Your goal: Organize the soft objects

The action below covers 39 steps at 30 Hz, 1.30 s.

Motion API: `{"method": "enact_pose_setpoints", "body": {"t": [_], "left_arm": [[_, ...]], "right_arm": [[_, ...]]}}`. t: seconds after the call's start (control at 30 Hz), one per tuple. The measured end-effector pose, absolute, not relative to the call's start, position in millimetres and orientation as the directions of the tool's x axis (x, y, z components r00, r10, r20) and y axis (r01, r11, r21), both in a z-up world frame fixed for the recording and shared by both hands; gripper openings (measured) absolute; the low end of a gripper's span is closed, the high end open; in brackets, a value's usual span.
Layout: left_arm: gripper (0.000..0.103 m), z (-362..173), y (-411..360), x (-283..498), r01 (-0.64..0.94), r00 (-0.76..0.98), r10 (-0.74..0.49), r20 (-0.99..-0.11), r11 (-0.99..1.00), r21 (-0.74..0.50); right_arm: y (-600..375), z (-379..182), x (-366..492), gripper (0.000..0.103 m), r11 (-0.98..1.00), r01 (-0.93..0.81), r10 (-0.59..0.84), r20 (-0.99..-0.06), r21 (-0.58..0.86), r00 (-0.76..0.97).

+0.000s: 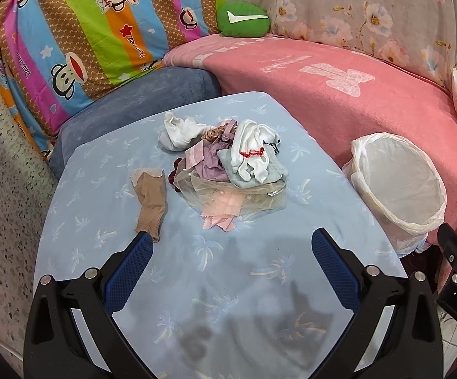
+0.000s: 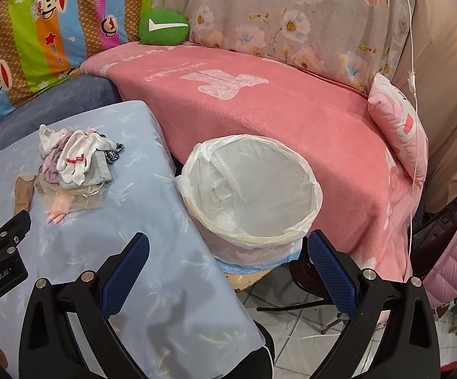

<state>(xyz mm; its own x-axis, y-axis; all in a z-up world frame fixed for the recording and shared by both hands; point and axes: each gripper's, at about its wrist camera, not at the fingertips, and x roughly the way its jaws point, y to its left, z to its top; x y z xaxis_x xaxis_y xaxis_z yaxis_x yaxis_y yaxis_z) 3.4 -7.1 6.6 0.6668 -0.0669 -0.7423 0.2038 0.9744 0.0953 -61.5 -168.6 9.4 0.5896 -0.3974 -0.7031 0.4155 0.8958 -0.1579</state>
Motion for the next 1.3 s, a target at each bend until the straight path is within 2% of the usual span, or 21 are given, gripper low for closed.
{"method": "enact_pose_setpoints", "body": {"t": [1.3], "left_arm": [[0.096,4.6,-15.0,12.4,0.229,0.68,-0.092,-0.728,0.969,0.092]], "right_arm": [[-174.2,17.2,-55.9,0.097,0.883,0.45,-0.414,-0.674,-0.134,0.612]]}}
